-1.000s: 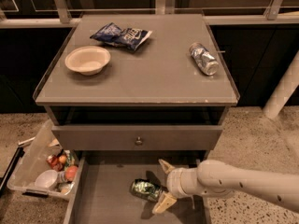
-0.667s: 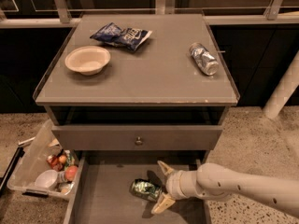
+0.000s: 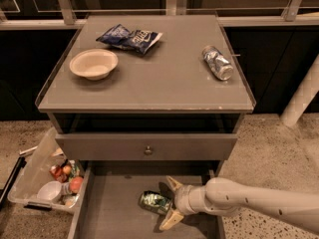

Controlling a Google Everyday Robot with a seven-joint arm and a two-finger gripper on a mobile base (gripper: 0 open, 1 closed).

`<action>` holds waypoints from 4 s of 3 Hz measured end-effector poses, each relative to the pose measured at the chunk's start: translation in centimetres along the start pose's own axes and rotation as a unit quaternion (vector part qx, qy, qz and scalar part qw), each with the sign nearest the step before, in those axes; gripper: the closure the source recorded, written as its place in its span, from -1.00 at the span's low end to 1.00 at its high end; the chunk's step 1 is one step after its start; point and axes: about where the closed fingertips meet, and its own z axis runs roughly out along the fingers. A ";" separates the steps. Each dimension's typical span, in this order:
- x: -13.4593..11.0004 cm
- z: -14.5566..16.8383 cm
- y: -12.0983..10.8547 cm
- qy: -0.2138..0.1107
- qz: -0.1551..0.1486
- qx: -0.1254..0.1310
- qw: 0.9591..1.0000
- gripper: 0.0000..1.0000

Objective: Pick green can from middle drawer and place on counter

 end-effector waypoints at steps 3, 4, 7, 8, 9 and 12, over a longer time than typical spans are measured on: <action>2.0 2.9 0.6 0.003 0.022 -0.018 1.000 -0.66; 2.0 2.9 0.6 0.003 0.022 -0.018 1.000 -0.17; 1.4 2.9 0.9 0.003 0.017 -0.027 0.999 1.00; 0.3 1.7 1.2 -0.002 0.008 -0.031 1.000 1.00; -1.1 -0.9 1.1 -0.010 -0.009 -0.025 1.000 1.00; -6.0 -15.6 -3.4 0.017 -0.075 0.046 0.996 1.00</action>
Offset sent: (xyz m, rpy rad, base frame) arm 0.0037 0.0079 -0.0518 0.0117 0.0935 -0.0177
